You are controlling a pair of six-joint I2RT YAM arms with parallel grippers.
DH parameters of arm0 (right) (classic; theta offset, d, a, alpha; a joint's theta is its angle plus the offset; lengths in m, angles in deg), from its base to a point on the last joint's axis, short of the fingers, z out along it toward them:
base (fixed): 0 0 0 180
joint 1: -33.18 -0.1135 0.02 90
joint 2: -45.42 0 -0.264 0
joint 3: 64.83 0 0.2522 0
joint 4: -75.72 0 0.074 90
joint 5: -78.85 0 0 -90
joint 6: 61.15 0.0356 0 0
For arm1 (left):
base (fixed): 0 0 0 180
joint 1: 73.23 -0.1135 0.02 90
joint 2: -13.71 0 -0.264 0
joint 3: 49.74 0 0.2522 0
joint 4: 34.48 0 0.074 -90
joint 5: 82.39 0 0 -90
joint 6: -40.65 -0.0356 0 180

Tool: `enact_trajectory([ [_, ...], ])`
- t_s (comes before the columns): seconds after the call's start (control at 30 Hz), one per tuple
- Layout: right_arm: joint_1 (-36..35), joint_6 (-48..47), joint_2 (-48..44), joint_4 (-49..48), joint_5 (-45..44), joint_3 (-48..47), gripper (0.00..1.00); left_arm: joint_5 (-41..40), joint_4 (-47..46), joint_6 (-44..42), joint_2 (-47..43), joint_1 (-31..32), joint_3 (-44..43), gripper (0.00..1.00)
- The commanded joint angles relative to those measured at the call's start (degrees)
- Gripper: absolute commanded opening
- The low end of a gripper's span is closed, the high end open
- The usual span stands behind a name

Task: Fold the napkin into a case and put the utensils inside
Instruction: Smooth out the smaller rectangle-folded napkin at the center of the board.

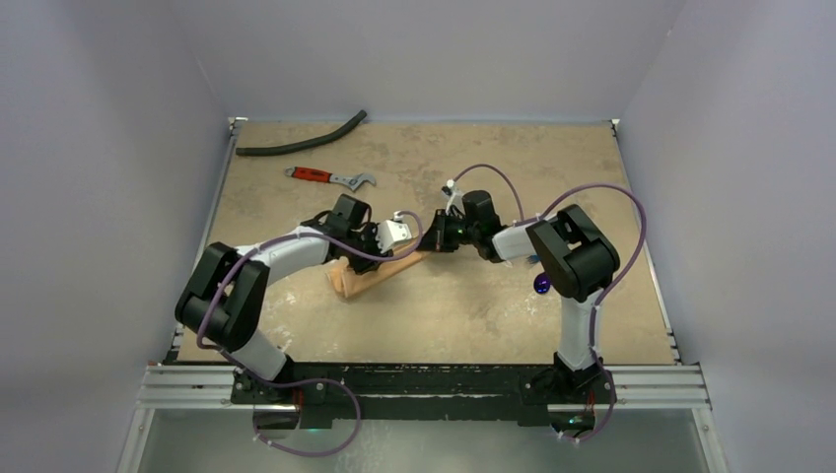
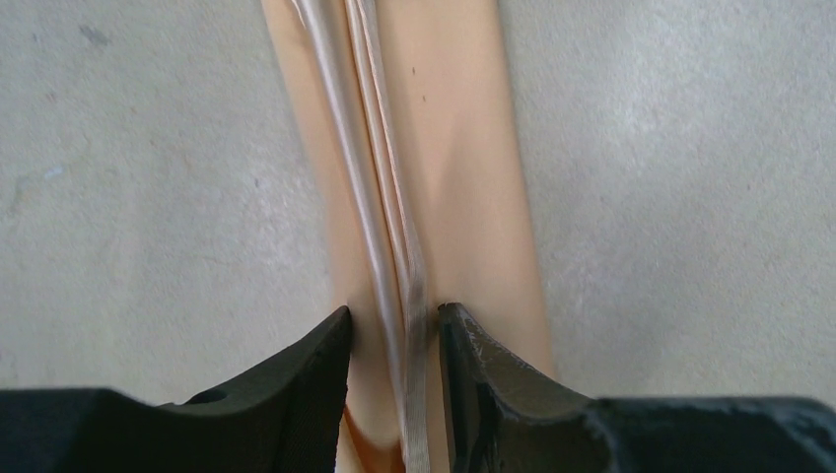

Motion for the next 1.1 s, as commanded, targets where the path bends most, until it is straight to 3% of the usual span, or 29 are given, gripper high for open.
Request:
enact_trajectory([
  [0.0, 0.3, -2.5, -0.9, 5.4, -7.2, 0.0, 0.0, -3.2, 6.8, -0.6, -4.4, -0.5, 1.2, 0.37],
  [0.23, -0.2, -2.1, -1.0, 6.0, -8.4, 0.3, 0.0, -8.1, 9.1, -1.9, -8.2, -0.4, 2.9, 0.37],
  [0.57, -3.3, -1.5, -2.7, 7.3, -9.6, -0.6, 0.0, -14.0, 7.0, -2.7, -7.0, -0.4, 5.6, 0.33],
  [0.8, -9.0, -1.3, -4.6, 6.1, -7.2, -2.4, 0.0, -13.1, 6.4, -2.7, -6.5, -0.3, 6.1, 0.28],
  [1.07, -13.7, 1.8, -0.1, 2.0, -4.5, -6.5, 0.0, -11.7, 6.9, -2.3, -6.2, -0.4, 6.4, 0.25],
])
